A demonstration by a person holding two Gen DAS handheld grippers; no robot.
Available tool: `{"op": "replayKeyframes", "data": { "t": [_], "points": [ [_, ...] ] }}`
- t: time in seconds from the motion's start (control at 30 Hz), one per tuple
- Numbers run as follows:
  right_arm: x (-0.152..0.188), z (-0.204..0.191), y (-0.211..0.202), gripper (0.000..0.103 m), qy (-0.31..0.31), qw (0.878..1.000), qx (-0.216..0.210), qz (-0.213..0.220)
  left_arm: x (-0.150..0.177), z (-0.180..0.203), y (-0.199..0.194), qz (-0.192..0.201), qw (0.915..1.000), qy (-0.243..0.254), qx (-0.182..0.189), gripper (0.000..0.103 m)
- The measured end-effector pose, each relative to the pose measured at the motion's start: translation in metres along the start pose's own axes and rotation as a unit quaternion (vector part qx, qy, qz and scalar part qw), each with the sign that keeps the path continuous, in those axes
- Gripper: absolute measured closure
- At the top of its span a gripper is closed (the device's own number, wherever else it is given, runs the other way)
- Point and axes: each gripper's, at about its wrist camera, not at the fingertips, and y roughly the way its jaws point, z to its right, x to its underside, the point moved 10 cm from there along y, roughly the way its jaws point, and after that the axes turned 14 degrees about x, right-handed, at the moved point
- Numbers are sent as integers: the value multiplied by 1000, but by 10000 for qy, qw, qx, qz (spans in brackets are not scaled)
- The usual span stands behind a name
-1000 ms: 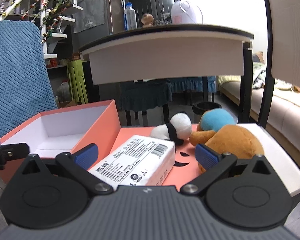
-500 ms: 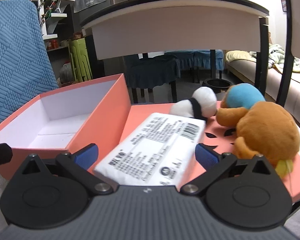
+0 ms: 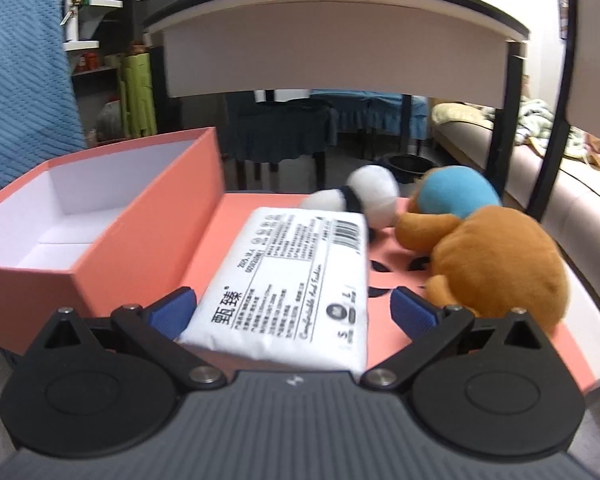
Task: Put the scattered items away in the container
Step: 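Lower the right gripper onto the white tissue pack and grasp it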
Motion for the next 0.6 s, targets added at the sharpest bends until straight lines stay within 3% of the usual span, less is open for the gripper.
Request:
{"op": "replayKeyframes", "data": {
  "t": [0.37,0.47,0.6],
  "points": [
    [-5,14,13,1,9,9999,61,-137,-2,1,-3,50,10000,42,-22,0],
    [-6,17,16,15,11,9998,78,-174,-3,1,-7,105,9999,112,-31,0],
    [-8,21,15,18,77,9998,59,-193,-4,-1,-13,186,9996,181,-67,0]
  ]
}}
